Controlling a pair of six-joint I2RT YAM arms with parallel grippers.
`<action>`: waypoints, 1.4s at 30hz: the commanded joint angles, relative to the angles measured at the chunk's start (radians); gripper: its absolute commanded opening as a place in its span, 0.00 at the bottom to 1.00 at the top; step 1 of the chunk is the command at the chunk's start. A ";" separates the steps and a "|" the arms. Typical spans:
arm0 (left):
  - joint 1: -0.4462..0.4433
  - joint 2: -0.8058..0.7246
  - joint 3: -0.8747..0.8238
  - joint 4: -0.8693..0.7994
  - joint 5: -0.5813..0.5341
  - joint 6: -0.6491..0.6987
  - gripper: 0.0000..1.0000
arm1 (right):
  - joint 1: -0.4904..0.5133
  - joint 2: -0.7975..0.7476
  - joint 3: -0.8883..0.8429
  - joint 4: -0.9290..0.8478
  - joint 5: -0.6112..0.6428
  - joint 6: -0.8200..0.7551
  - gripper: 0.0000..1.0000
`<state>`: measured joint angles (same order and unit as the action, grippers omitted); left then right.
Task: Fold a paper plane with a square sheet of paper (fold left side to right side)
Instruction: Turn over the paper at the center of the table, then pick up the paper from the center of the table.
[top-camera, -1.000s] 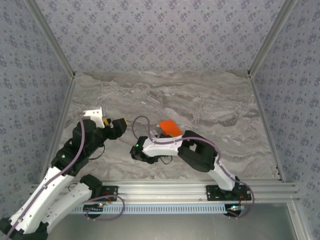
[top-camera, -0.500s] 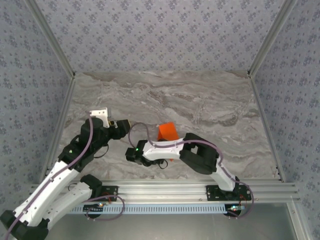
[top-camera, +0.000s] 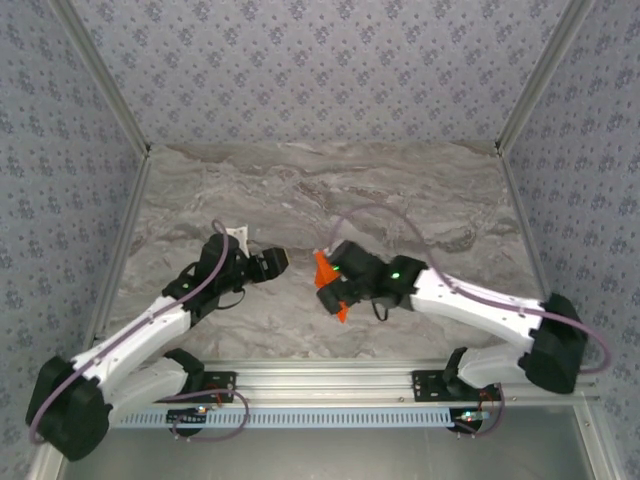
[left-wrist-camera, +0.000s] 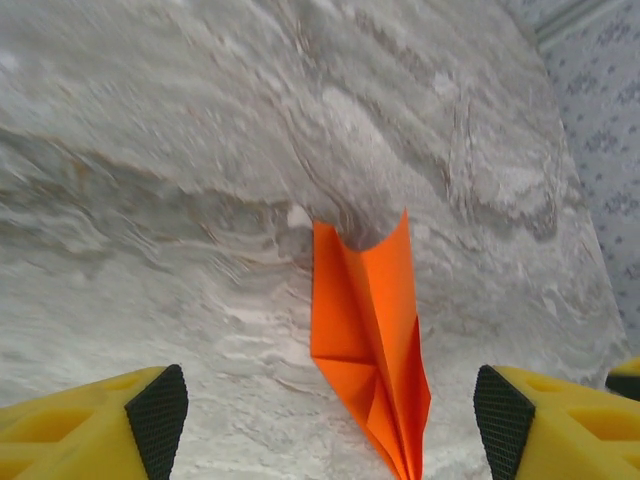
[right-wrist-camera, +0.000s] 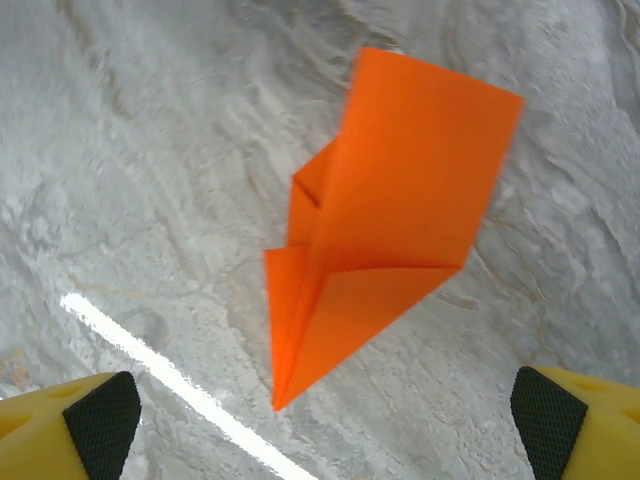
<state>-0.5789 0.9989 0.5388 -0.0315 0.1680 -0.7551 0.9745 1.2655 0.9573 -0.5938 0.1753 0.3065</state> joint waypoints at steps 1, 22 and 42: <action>-0.026 0.101 -0.005 0.236 0.135 -0.062 0.78 | -0.139 -0.153 -0.146 0.168 -0.233 0.042 1.00; -0.121 0.729 0.195 0.531 0.144 -0.128 0.53 | -0.557 -0.441 -0.458 0.274 -0.641 0.143 1.00; -0.062 0.530 0.042 0.626 0.305 0.038 0.00 | -0.619 -0.196 -0.469 0.651 -0.960 0.151 1.00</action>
<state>-0.6552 1.5951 0.6006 0.5106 0.3866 -0.7547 0.3874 1.0340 0.5041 -0.1757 -0.5896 0.4267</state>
